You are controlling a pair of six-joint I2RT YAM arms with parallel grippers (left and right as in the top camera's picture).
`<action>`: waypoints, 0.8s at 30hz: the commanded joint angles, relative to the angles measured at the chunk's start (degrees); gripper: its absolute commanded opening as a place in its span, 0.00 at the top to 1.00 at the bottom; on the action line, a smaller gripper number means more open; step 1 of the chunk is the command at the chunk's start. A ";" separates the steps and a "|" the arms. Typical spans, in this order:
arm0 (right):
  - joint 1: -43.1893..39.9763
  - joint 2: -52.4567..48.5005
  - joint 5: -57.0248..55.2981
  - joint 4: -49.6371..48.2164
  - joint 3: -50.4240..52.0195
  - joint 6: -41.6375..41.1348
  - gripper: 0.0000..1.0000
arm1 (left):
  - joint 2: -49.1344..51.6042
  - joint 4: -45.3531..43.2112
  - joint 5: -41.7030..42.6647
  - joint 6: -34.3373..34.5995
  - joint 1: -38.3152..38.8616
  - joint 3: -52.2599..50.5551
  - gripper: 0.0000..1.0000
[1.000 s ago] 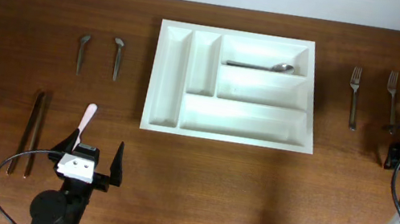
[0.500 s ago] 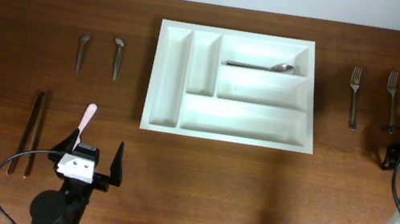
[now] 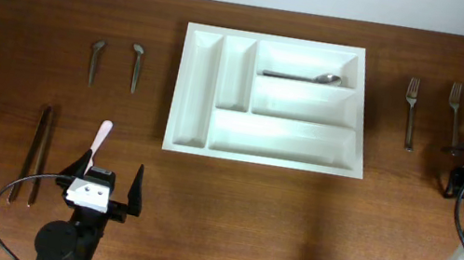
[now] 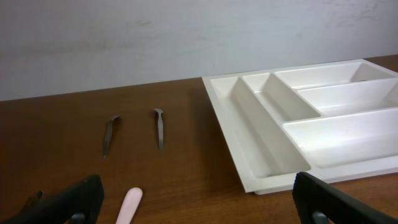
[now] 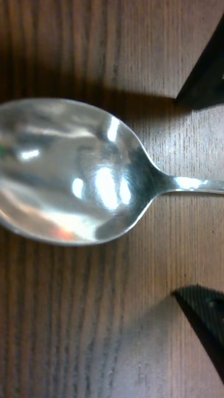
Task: Pack container
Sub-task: 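Lower and grasp the second silver spoon with the right gripper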
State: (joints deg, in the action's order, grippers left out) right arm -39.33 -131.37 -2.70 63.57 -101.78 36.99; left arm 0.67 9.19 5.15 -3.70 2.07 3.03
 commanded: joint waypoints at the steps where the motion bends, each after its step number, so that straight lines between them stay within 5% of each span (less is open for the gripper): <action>1: 0.31 -3.15 0.59 -0.20 0.96 0.28 0.19 | -0.37 -0.17 -0.42 -0.92 -0.42 -0.37 0.01; 7: 0.33 -3.15 0.79 -0.17 0.96 0.00 0.60 | -0.37 -0.17 -0.42 -0.92 -0.42 -0.37 0.01; 19: 0.31 -3.15 0.76 -0.59 0.96 -0.42 0.95 | -0.37 -0.17 -0.42 -0.92 -0.42 -0.37 0.01; 24: 0.37 -3.15 0.76 -1.49 0.94 -4.59 0.96 | -0.37 -0.17 -0.42 -0.92 -0.42 -0.37 0.01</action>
State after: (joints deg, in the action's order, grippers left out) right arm -39.31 -131.41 -2.07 63.55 -101.78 35.92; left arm 0.67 9.19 5.15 -3.70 2.07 3.03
